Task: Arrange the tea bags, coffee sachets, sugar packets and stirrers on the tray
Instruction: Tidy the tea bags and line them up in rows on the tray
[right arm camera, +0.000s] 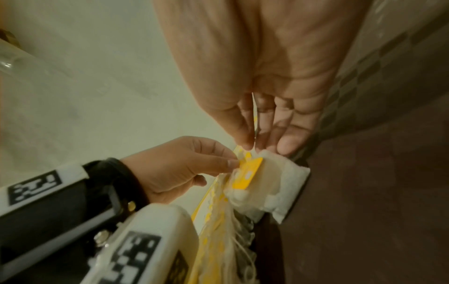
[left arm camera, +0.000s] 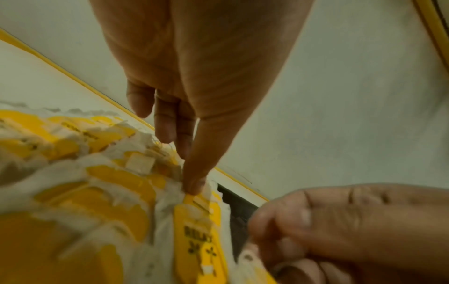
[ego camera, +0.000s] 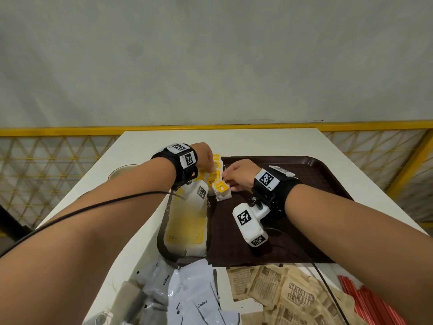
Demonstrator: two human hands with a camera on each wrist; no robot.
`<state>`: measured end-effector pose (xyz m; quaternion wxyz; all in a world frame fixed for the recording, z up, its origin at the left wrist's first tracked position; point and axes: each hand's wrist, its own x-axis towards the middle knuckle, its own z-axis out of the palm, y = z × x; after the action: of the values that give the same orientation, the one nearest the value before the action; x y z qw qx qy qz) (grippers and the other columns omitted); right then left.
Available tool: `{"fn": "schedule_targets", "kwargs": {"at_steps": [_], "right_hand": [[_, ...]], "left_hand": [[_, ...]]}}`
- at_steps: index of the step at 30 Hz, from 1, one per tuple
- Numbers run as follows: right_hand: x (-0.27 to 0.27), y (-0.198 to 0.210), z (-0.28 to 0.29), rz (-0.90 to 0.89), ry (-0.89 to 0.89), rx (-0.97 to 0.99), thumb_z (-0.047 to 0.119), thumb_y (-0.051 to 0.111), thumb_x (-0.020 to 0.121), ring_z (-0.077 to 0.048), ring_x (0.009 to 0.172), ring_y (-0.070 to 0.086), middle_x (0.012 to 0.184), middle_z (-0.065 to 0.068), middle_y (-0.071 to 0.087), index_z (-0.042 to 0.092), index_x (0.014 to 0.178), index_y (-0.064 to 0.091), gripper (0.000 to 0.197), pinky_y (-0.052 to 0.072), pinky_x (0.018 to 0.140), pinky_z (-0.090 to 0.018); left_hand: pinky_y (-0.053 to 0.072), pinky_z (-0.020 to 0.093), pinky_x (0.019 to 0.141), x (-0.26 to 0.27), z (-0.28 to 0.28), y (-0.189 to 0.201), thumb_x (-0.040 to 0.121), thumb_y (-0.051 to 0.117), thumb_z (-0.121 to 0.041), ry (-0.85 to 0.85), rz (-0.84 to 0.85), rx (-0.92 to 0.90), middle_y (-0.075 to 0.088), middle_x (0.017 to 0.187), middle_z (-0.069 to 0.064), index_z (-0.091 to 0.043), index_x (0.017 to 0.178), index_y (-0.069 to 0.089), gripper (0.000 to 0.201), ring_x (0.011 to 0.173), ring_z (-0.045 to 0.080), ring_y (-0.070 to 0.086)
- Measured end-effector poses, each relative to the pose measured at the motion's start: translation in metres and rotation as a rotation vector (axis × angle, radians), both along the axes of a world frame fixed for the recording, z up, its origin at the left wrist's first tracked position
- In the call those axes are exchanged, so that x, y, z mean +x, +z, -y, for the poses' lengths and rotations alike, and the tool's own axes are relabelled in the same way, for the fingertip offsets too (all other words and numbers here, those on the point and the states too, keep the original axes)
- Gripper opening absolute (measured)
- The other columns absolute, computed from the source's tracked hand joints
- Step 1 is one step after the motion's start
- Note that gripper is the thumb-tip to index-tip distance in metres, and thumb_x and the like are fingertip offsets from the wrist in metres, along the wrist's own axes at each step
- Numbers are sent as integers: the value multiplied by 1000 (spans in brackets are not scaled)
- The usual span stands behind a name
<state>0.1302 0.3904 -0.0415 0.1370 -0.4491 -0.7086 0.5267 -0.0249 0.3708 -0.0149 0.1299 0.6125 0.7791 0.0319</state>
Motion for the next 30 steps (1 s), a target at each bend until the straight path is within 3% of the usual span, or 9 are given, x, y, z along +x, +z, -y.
{"fn": "schedule_targets", "kwargs": {"at_steps": [2,4,9,13,16,19,24,27,30], "right_hand": [[5,4,1,-2,4,-26,16,58,94,-14,69,54,78,-5,60,8,83,59,14,49,63,-26],[13,7,1,15,70,25,23,66,90,-14,75,56,83,-4,63,11,82,63,14,49,63,-22],[20,0,8,49,190,91,-2,76,74,-18,79,59,90,-9,61,11,91,64,24,54,63,-24],[15,-2,14,58,150,138,-8,74,73,-13,67,57,78,-4,57,14,80,58,28,55,59,-23],[14,-3,17,75,144,160,-9,74,73,-16,66,56,76,-4,56,15,75,57,30,56,62,-26],[17,-1,20,87,169,166,-11,70,73,-23,74,55,76,-9,56,15,69,56,30,56,75,-39],[18,1,16,48,155,57,-15,59,76,-22,69,49,85,-15,50,13,77,49,29,47,64,-34],[16,3,17,59,153,28,-6,68,77,-13,61,50,73,-9,50,15,75,45,31,51,61,-27],[12,1,17,55,119,83,-5,70,77,-20,65,55,72,-13,49,15,69,43,34,54,59,-28]], "left_hand": [[49,30,80,-1,1,1,81,72,-19,4,-6,12,70,102,6,-11,89,71,12,86,15,59],[47,28,78,-3,3,5,83,71,-22,4,4,17,69,99,5,-10,92,71,15,86,14,57],[41,27,77,-3,14,11,82,71,-34,-17,28,-48,66,93,0,-10,96,73,28,87,13,56],[42,27,78,3,16,8,80,72,-38,-45,-13,-145,64,95,0,-13,92,72,27,89,15,54],[41,27,77,7,17,10,84,69,-35,-62,-63,-192,64,99,2,-10,101,70,31,89,15,53],[40,26,76,10,17,15,86,67,-28,-86,-46,-166,66,104,5,-7,107,69,29,87,13,52],[41,26,81,13,12,21,88,65,-19,-100,-74,-135,67,114,8,-8,111,68,26,90,12,52],[44,29,88,16,6,17,88,65,-20,-94,-127,-153,66,115,10,-6,112,68,27,94,17,56],[45,30,86,19,2,12,89,63,-18,-80,-142,-162,66,117,11,-4,112,68,27,91,16,54]]}}
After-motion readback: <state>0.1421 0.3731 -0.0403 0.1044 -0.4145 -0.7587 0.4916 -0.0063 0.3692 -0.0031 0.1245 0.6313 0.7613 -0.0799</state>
